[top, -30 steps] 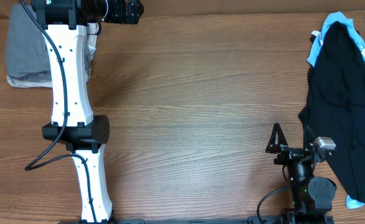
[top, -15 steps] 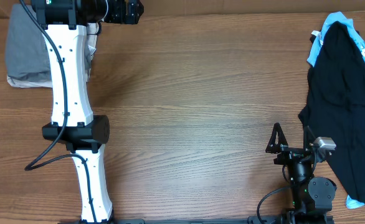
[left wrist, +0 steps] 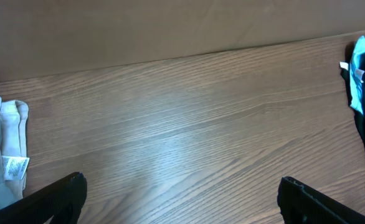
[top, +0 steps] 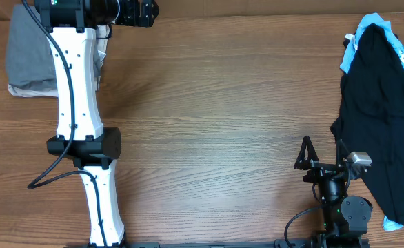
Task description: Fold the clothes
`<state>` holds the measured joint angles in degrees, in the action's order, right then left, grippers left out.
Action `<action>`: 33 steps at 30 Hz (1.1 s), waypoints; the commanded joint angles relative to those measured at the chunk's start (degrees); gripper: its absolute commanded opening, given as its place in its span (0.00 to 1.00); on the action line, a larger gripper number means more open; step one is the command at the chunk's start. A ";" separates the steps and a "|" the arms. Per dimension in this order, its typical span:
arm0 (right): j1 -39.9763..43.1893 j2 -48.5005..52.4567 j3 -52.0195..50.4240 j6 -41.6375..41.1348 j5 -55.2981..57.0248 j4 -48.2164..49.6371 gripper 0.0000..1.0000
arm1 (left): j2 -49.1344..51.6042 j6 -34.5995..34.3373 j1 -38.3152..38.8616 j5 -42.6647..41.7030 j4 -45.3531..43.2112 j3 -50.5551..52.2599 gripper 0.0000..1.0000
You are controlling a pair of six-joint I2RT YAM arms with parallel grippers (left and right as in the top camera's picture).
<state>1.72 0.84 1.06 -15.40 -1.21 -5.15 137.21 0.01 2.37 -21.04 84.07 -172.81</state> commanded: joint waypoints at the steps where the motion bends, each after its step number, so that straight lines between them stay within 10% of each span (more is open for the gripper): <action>1: -0.48 -0.68 -0.59 -0.31 0.52 0.33 1.00 | -3.41 0.42 2.97 -0.83 -0.09 0.98 1.00; 6: -0.48 -0.68 -0.59 -0.28 0.52 0.33 1.00 | -16.61 0.52 8.31 -0.79 -0.76 14.99 1.00; 21: -0.48 -0.68 -0.59 -0.31 0.52 0.33 1.00 | -67.04 3.26 12.92 17.05 -60.67 94.62 1.00; 33: -0.48 -0.68 -0.59 -0.31 0.52 0.33 1.00 | -99.71 -3.85 6.97 16.98 -79.80 142.68 1.00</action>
<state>1.72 0.84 1.06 -15.44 -1.19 -5.17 43.68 -0.56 11.00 -4.82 5.63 -35.86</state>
